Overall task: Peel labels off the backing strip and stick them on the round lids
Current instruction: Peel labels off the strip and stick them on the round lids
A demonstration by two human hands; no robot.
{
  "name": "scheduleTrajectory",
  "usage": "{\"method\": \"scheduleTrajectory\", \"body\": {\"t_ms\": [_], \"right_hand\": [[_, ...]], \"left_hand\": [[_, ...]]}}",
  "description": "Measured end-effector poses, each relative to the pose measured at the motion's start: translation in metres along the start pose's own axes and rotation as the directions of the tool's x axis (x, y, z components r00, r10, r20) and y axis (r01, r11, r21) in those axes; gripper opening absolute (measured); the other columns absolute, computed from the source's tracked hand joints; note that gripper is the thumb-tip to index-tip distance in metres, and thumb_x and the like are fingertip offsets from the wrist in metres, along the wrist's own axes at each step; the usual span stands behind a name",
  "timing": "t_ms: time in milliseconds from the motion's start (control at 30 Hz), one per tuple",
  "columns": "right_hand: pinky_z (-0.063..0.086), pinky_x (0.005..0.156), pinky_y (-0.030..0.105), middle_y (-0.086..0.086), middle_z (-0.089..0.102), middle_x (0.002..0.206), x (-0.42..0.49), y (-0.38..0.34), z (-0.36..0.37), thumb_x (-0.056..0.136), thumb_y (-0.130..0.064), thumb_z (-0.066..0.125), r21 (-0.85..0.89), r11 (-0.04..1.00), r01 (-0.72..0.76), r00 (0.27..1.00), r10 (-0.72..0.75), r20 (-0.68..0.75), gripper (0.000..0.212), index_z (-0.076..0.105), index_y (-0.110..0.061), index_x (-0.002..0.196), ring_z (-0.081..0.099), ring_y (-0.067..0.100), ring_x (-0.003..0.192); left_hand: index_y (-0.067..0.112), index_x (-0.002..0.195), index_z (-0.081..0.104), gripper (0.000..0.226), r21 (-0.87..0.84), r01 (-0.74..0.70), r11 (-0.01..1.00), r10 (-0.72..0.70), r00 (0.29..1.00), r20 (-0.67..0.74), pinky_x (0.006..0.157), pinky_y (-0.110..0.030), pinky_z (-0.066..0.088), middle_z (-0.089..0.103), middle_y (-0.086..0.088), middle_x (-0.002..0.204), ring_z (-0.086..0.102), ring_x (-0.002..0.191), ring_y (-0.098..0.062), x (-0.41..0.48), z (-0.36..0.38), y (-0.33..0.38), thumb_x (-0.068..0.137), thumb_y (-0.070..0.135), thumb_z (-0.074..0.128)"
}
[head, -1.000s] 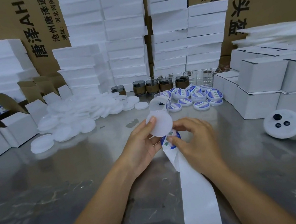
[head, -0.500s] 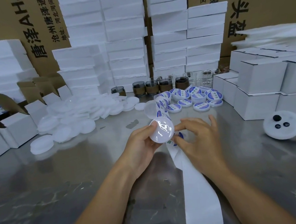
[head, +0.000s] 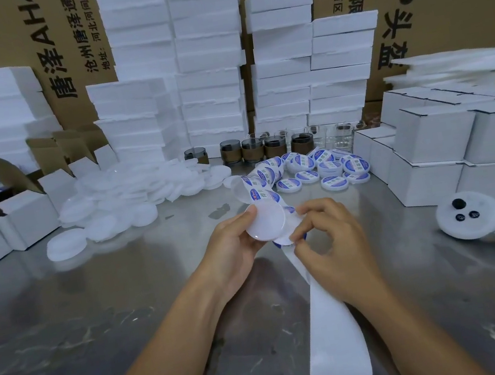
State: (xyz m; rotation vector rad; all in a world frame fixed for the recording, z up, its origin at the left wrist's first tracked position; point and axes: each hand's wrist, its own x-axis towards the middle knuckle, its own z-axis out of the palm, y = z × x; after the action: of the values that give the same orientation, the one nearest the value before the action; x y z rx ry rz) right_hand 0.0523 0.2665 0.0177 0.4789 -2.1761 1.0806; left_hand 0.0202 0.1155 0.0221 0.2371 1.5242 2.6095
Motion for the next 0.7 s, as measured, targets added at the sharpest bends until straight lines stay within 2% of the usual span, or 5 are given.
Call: {"method": "scheduleTrajectory", "body": {"t_ms": [233, 367, 467, 633, 700], "right_hand": [[0.036, 0.068, 0.015, -0.006, 0.054, 0.061, 0.001, -0.01, -0.006, 0.064, -0.01, 0.052, 0.302, 0.942, -0.147, 0.989, 0.148, 0.02, 0.009, 0.051, -0.013, 0.056, 0.049, 0.005, 0.071], [0.036, 0.06, 0.016, -0.009, 0.053, 0.049, 0.01, -0.012, -0.015, 0.069, 0.003, 0.044, 0.74, 0.601, -0.301, 0.928, 0.363, 0.083, 0.02, 0.049, -0.011, 0.056, 0.049, 0.001, 0.051], [0.029, 0.059, 0.023, -0.009, 0.055, 0.055, 0.013, -0.009, -0.014, 0.079, 0.012, 0.039, 0.836, 0.404, -0.371, 0.878, 0.445, 0.175, 0.032, 0.051, -0.013, 0.062, 0.048, 0.003, 0.053], [0.033, 0.052, 0.015, -0.009, 0.065, 0.063, 0.014, -0.012, -0.008, 0.06, -0.018, 0.067, 0.798, 0.415, -0.437, 0.873, 0.408, 0.266, 0.005, 0.071, -0.021, 0.062, 0.05, 0.0, 0.054], [0.037, 0.048, 0.011, -0.008, 0.067, 0.063, 0.015, -0.011, -0.005, 0.056, -0.022, 0.068, 0.811, 0.406, -0.421, 0.884, 0.384, 0.267, 0.013, 0.068, -0.017, 0.068, 0.054, -0.001, 0.053]], "left_hand": [[0.005, 0.098, 0.066, 0.026, 0.021, 0.0, 1.0, 0.001, 0.999, -0.052, 0.077, -0.022, 0.054, 0.073, -0.005, 0.096, 0.068, 0.091, -0.015, 0.003, 0.001, -0.002, 0.097, 0.019, 0.044], [0.007, 0.096, 0.066, 0.027, 0.079, 0.0, 0.997, 0.004, 0.999, -0.047, 0.067, -0.017, 0.053, 0.074, -0.001, 0.091, 0.069, 0.083, -0.009, 0.003, 0.0, -0.003, 0.097, 0.02, 0.043], [0.009, 0.102, 0.066, 0.028, 0.138, -0.002, 0.99, 0.004, 1.0, -0.018, 0.071, -0.02, 0.051, 0.072, -0.006, 0.101, 0.067, 0.086, -0.012, 0.001, 0.0, -0.005, 0.097, 0.024, 0.043], [0.02, 0.098, 0.073, 0.033, 0.215, -0.01, 0.977, -0.002, 0.998, 0.057, 0.073, -0.022, 0.053, 0.073, -0.002, 0.103, 0.068, 0.088, -0.013, -0.002, 0.002, -0.005, 0.098, 0.028, 0.041], [0.026, 0.093, 0.076, 0.034, 0.226, -0.016, 0.974, -0.002, 0.997, 0.076, 0.076, -0.024, 0.052, 0.073, -0.001, 0.101, 0.068, 0.087, -0.012, -0.003, 0.003, -0.005, 0.098, 0.029, 0.042]]}}
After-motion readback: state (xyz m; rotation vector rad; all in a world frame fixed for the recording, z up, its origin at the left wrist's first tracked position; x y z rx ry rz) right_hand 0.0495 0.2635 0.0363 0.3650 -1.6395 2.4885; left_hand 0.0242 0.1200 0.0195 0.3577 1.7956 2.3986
